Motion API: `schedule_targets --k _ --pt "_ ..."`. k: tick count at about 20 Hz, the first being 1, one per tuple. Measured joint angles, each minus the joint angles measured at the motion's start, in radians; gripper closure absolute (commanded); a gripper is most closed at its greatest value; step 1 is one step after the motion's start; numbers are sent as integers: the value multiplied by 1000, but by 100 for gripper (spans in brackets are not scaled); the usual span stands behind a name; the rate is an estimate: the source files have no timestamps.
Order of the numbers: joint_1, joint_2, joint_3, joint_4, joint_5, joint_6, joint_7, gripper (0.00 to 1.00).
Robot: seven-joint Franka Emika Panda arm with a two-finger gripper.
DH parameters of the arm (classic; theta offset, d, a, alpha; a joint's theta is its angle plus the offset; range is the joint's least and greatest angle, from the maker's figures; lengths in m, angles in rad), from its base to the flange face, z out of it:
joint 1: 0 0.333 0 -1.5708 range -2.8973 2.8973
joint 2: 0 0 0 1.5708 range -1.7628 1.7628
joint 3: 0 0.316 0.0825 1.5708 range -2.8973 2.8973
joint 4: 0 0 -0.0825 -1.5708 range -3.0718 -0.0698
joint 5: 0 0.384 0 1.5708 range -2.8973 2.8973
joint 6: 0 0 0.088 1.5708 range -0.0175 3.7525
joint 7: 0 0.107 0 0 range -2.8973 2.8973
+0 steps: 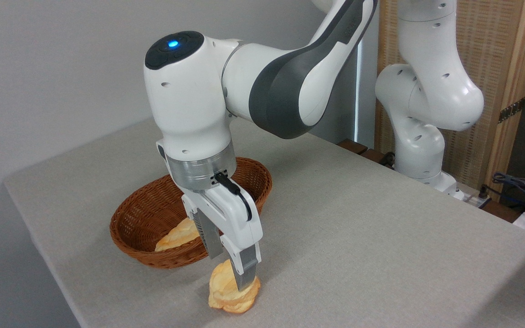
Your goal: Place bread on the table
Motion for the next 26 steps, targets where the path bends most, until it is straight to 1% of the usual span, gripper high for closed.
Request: schedule_targets --k 3,10,14,17,20,22,26 --pt "0 -1 0 2 0 1 0 0" --pt "-10 -29 -7 88 0 4 0 0" --pt "-18 -47 -51 134 0 4 -4 0" --pt "-22 -50 -82 164 0 4 -51 0" --pt "-24 -51 -107 193 0 4 -147 0" --pt "-24 -51 -114 202 0 4 -179 0" --pt "-24 -49 -115 203 0 1 -193 0"
